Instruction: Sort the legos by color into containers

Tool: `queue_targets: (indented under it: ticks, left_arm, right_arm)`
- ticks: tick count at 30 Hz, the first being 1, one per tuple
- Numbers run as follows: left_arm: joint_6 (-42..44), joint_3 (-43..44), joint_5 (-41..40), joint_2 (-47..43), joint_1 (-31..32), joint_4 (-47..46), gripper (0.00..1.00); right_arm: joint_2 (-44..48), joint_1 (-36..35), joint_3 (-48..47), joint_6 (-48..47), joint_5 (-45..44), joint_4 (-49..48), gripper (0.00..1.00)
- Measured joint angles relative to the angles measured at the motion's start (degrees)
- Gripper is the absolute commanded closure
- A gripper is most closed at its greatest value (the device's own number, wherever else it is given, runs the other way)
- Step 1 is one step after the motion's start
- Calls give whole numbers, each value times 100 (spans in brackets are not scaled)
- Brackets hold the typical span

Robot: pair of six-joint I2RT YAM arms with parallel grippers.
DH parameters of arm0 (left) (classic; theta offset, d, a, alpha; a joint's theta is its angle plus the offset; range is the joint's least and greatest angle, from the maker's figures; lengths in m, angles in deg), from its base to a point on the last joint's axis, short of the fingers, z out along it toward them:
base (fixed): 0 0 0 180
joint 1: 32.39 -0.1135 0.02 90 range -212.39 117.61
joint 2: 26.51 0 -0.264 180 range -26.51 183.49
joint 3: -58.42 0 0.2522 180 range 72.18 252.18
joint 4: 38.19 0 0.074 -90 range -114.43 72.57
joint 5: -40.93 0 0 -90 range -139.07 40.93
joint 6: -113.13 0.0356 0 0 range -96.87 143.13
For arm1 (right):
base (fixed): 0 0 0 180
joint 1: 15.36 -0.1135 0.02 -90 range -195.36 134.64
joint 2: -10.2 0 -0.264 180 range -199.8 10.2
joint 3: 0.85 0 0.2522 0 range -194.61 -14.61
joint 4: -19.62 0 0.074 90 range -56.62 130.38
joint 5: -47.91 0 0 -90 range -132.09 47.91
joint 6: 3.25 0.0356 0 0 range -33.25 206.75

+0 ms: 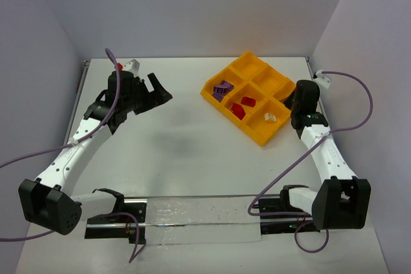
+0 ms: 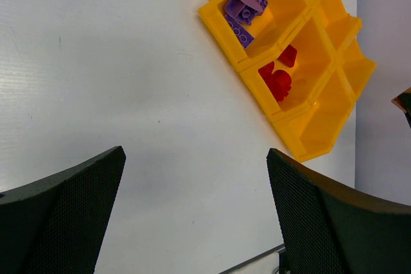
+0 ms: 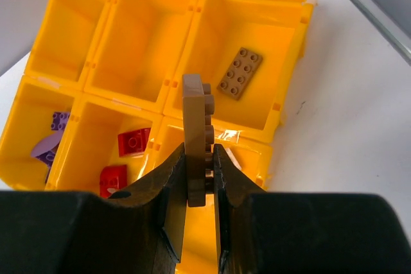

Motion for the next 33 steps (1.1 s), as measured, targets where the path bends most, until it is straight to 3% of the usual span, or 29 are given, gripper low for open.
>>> queue_targets:
  ticks: [17,33]
  left_arm:
    - [408,536,-335,558,0,39,1]
    - [781,741,-756,868,0,53,1]
  right_arm:
    - [-1428,92,-1073,-101,-44,313,100]
    - [-1524,192,-985,8,146,286,100]
